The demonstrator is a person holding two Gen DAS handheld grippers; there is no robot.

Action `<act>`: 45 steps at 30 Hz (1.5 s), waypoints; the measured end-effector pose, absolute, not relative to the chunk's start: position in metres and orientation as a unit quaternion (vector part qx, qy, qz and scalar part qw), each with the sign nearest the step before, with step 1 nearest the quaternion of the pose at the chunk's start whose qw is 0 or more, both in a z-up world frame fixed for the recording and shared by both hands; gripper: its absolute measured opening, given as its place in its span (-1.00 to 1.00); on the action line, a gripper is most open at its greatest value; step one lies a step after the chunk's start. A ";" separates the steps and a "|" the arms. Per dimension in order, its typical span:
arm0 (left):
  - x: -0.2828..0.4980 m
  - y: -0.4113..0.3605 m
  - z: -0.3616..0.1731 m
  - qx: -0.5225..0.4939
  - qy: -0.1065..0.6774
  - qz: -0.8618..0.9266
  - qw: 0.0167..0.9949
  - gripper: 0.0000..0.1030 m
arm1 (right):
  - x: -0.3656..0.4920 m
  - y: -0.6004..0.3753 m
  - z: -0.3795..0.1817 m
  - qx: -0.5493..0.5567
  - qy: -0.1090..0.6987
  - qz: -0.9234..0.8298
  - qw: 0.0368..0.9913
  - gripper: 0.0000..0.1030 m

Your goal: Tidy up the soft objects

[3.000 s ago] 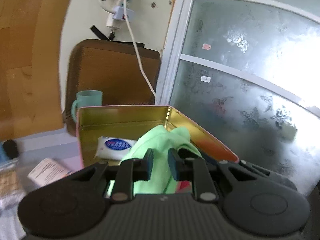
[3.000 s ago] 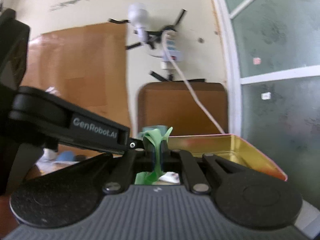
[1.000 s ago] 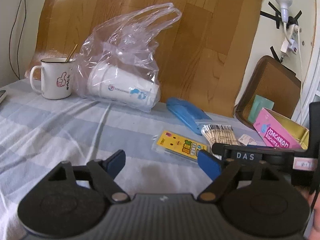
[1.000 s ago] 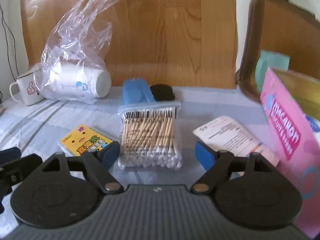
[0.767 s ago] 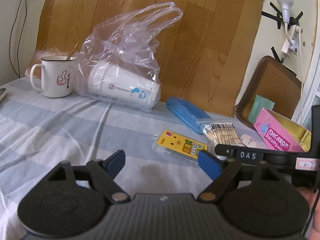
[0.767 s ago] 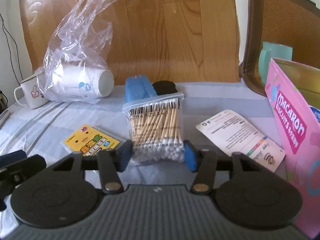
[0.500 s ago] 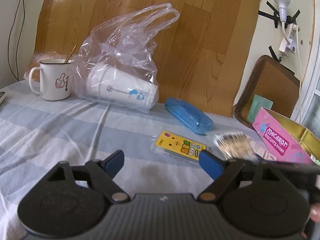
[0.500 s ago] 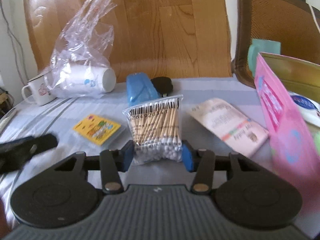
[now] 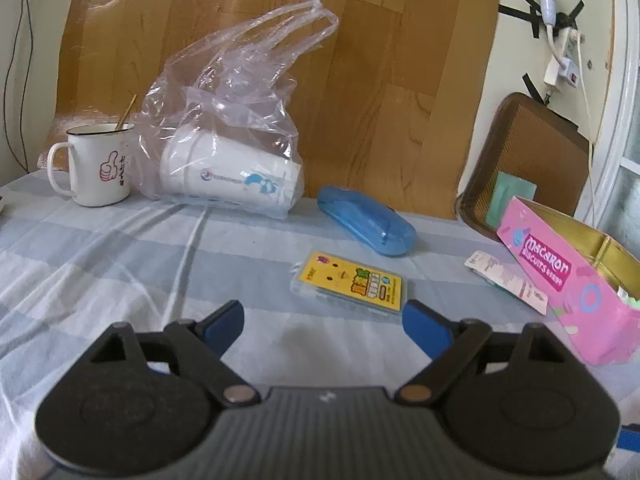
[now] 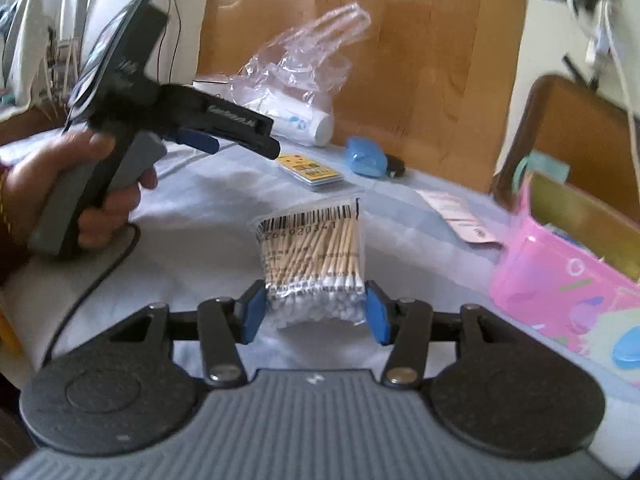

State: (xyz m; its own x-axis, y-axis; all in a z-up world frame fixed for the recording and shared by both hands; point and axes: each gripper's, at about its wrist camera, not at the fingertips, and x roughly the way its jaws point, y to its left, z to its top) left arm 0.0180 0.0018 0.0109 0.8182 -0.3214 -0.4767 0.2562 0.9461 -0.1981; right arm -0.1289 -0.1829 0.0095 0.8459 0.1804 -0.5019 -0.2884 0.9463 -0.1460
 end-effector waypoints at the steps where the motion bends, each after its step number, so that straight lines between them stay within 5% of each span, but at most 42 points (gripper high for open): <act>1: 0.018 0.001 0.011 -0.060 0.261 -0.153 0.951 0.74 | -0.129 -0.184 0.008 -0.106 0.247 0.112 0.957 0.33; 21: 0.001 -0.016 0.010 -0.114 0.331 -0.248 0.903 0.75 | -0.142 -0.212 -0.003 -0.004 0.259 0.086 0.962 0.60; 29: -0.028 -0.069 0.019 -0.056 0.331 -0.340 0.878 0.86 | -0.143 -0.213 -0.002 -0.008 0.261 0.087 0.961 0.60; 34: -0.040 -0.091 0.003 -0.020 0.337 -0.353 0.872 0.73 | -0.143 -0.216 -0.002 -0.007 0.258 0.080 0.963 0.58; 36: -0.042 -0.093 0.004 -0.019 0.342 -0.374 0.862 0.52 | -0.143 -0.218 -0.001 -0.008 0.258 0.072 0.964 0.58; 40: -0.044 -0.090 0.005 -0.033 0.353 -0.385 0.852 0.52 | -0.148 -0.228 0.003 -0.026 0.251 0.029 0.967 0.58; 45: -0.037 -0.083 0.010 -0.062 0.359 -0.368 0.855 0.79 | -0.151 -0.244 0.008 0.005 0.259 0.028 0.965 0.60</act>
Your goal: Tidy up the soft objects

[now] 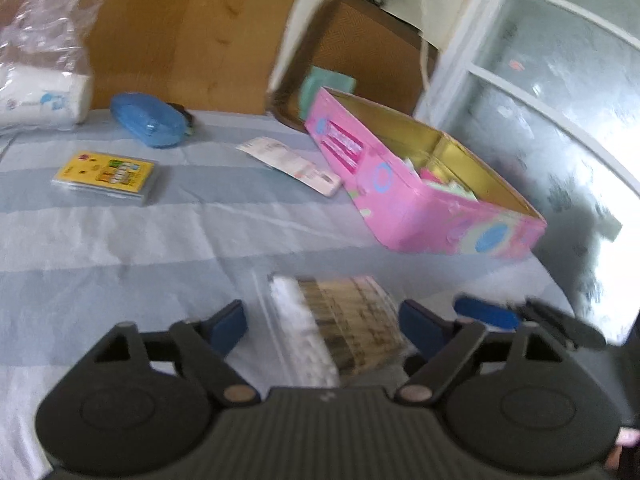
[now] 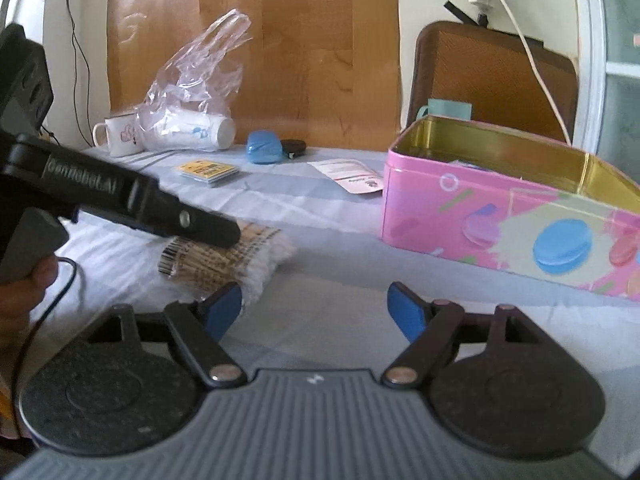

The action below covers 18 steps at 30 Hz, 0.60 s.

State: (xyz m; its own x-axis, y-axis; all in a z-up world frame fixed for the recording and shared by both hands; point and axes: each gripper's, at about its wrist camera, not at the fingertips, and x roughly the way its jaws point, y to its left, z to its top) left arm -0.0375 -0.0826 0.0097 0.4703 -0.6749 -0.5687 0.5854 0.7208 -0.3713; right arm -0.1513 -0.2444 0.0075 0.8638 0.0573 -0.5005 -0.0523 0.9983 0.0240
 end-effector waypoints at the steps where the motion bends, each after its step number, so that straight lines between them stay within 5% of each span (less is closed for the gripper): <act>1: -0.034 -0.080 0.011 -0.073 0.358 -0.362 0.858 0.80 | -0.151 -0.244 0.008 0.008 0.262 0.036 0.965 0.60; 7: -0.024 -0.065 0.015 -0.105 0.366 -0.352 0.855 0.80 | -0.144 -0.225 0.008 -0.015 0.271 0.065 0.960 0.60; 13: -0.027 -0.083 0.009 -0.086 0.385 -0.372 0.840 0.43 | -0.131 -0.217 0.006 -0.035 0.285 0.095 0.953 0.58; 14: -0.030 -0.086 0.007 -0.077 0.380 -0.369 0.845 0.41 | -0.127 -0.217 0.004 -0.034 0.290 0.105 0.951 0.52; 15: -0.033 -0.090 0.006 -0.069 0.375 -0.368 0.848 0.34 | -0.126 -0.216 0.004 -0.027 0.287 0.115 0.950 0.23; 18: -0.039 -0.097 0.014 -0.060 0.370 -0.372 0.849 0.25 | -0.129 -0.209 0.006 -0.042 0.275 0.114 0.954 0.12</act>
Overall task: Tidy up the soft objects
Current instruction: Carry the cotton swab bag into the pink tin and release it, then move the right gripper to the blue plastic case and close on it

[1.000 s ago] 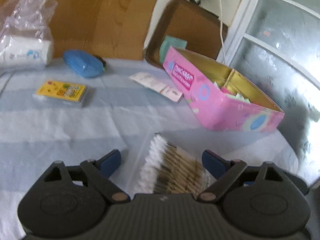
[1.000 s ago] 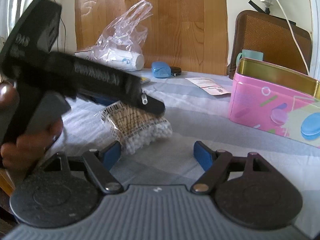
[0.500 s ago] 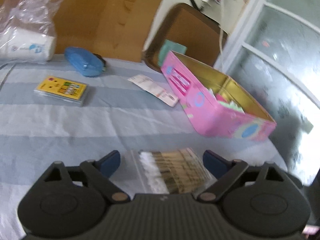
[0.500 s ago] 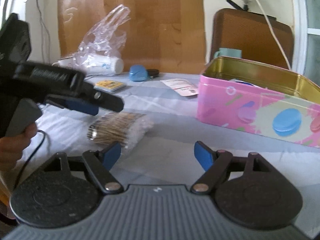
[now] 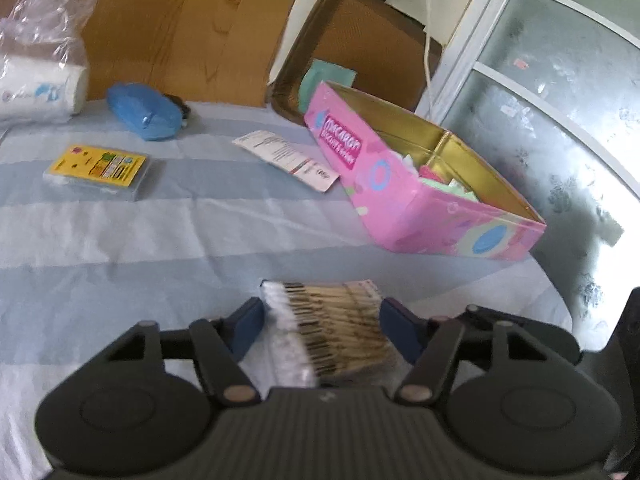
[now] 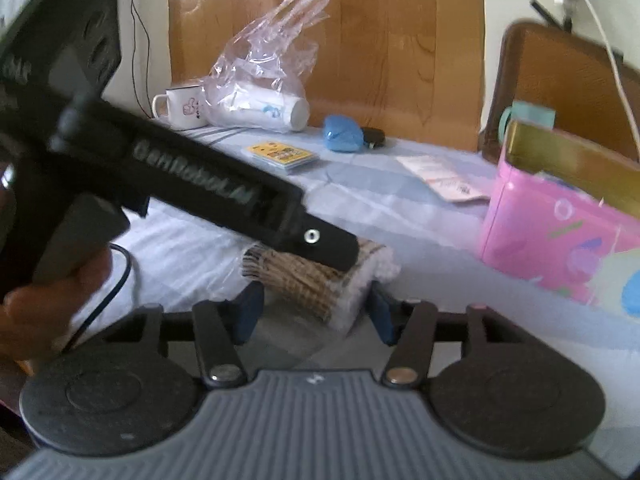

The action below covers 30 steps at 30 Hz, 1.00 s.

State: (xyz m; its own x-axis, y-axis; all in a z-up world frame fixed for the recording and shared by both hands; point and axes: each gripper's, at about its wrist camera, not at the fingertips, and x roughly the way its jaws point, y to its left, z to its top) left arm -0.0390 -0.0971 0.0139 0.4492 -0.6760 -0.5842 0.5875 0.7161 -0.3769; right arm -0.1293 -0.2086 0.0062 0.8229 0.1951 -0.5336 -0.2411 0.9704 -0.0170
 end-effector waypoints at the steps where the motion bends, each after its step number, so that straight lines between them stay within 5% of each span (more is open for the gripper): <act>1: -0.040 -0.098 0.020 -0.060 0.363 -0.373 0.851 0.25 | -0.133 -0.207 0.008 -0.053 0.260 0.108 0.958 0.10; 14: -0.022 -0.204 0.117 -0.023 0.233 -0.460 0.856 0.25 | -0.128 -0.280 0.062 -0.036 0.106 -0.049 0.993 0.10; 17: -0.014 -0.238 0.117 -0.013 0.224 -0.471 0.853 0.25 | -0.115 -0.304 0.058 -0.025 0.111 -0.085 0.990 0.09; 20: 0.000 -0.273 0.106 0.018 0.219 -0.448 0.867 0.53 | -0.087 -0.323 0.051 -0.025 0.143 -0.114 0.983 0.10; 30: 0.018 -0.257 0.072 0.015 0.264 -0.388 0.883 0.48 | -0.085 -0.329 0.041 0.009 0.131 -0.140 0.981 0.12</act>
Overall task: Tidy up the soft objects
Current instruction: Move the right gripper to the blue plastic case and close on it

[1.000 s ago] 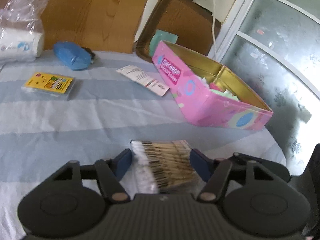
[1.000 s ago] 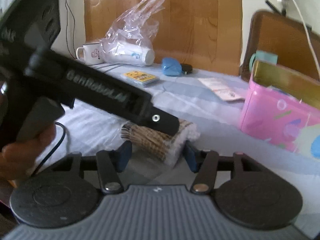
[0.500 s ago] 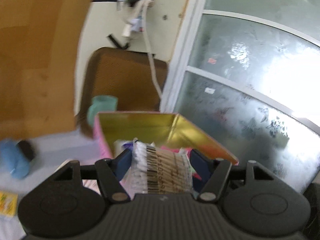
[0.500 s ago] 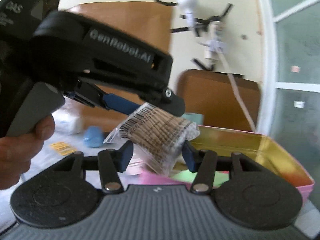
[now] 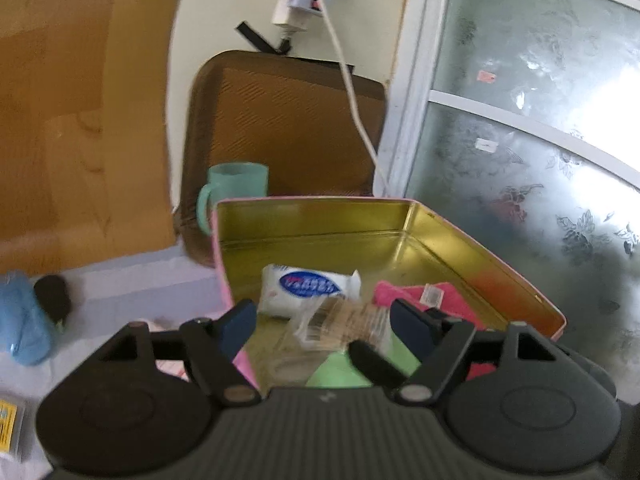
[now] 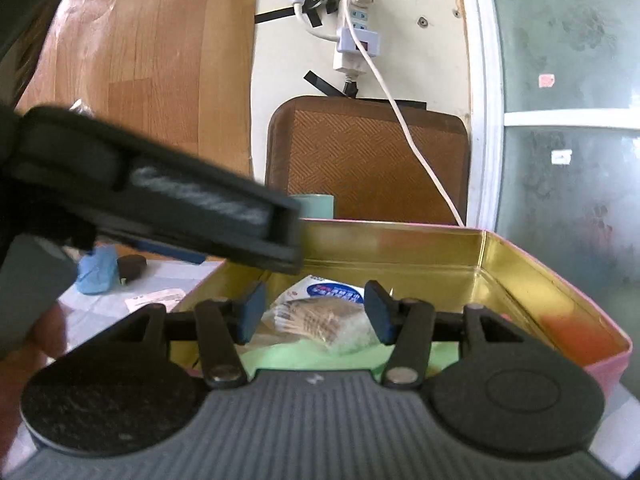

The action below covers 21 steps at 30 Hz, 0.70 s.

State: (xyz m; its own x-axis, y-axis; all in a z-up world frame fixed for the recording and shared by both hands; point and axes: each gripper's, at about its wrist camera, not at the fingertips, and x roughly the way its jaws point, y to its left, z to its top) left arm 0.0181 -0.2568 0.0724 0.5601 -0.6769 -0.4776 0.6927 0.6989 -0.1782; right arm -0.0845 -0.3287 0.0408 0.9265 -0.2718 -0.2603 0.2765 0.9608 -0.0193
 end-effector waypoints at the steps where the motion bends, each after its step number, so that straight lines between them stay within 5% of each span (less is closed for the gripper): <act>1: 0.018 -0.252 0.072 0.012 0.267 -0.387 0.883 0.48 | -0.089 -0.328 0.041 0.016 0.129 -0.140 0.982 0.12; 12: 0.010 -0.117 0.035 -0.015 0.292 -0.291 0.911 0.50 | -0.109 -0.281 0.051 0.026 0.096 -0.082 0.992 -0.02; 21: 0.036 -0.019 0.010 -0.011 0.290 -0.138 0.947 0.50 | -0.050 -0.201 0.036 -0.020 0.184 0.059 0.981 -0.04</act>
